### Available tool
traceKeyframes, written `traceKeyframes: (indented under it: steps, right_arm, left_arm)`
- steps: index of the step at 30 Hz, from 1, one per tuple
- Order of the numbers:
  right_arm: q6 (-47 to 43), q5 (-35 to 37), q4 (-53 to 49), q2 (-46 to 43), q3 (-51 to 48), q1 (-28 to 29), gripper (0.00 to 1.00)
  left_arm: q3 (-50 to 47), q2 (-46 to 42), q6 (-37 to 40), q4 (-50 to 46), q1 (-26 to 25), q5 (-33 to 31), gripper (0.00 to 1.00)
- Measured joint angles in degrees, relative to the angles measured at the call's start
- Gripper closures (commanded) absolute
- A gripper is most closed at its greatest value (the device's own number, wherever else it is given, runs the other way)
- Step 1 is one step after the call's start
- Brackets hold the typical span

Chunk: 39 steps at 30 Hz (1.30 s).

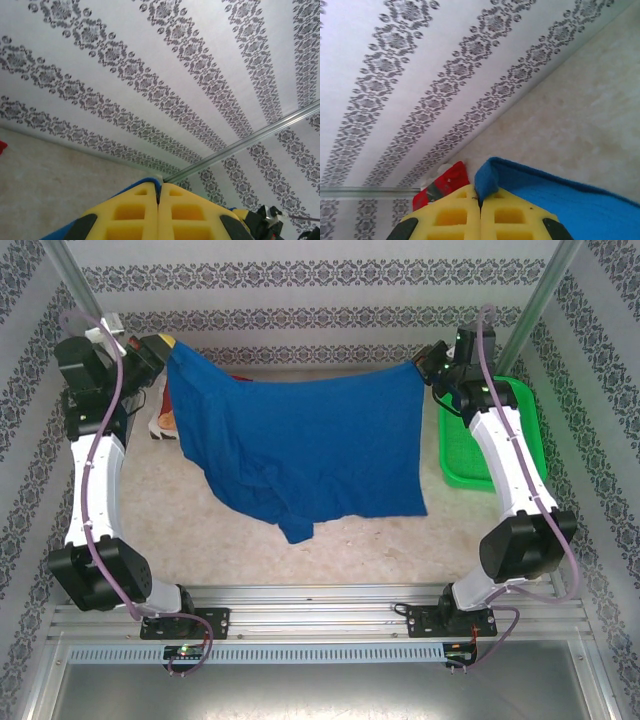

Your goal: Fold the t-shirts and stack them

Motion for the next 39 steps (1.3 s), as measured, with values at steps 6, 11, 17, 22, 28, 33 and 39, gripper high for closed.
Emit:
traceKeyframes:
  steps: [6, 11, 17, 22, 28, 33, 39]
  right_arm:
    - [-1.03, -3.98, -0.13, -0.76, 2.08, -0.46, 1.0]
    - [-1.22, -6.64, -0.52, -1.62, 5.68, -0.83, 1.0]
    - [-1.29, -8.85, -0.87, -2.64, 13.33, -0.83, 1.0]
    - [-1.36, -10.71, -0.92, -5.92, 17.16, -1.53, 1.0]
    - [-1.38, -13.11, -2.03, -11.76, 17.92, -2.58, 1.0]
    - [-1.38, -14.73, -4.0, -17.09, 16.96, -5.01, 1.0]
    - [-0.94, -17.38, -4.94, -25.66, 10.97, -6.82, 1.0]
  left_arm:
    - [1.36, 1.7, -2.49, 0.98, 0.11, 0.31, 1.0]
    - [4.98, 2.78, -4.07, 1.07, 0.17, 0.46, 1.0]
    - [18.49, 5.14, -3.23, -0.87, 0.22, -0.22, 1.0]
    - [32.33, 5.4, 0.0, -5.09, 0.24, -1.73, 1.0]
    - [41.66, 3.58, 6.71, -12.72, 0.26, -4.24, 1.0]
    - [44.02, 1.05, 13.92, -21.18, 0.26, -7.43, 1.0]
    - [44.11, -1.2, 18.08, -26.08, 0.26, -9.07, 1.0]
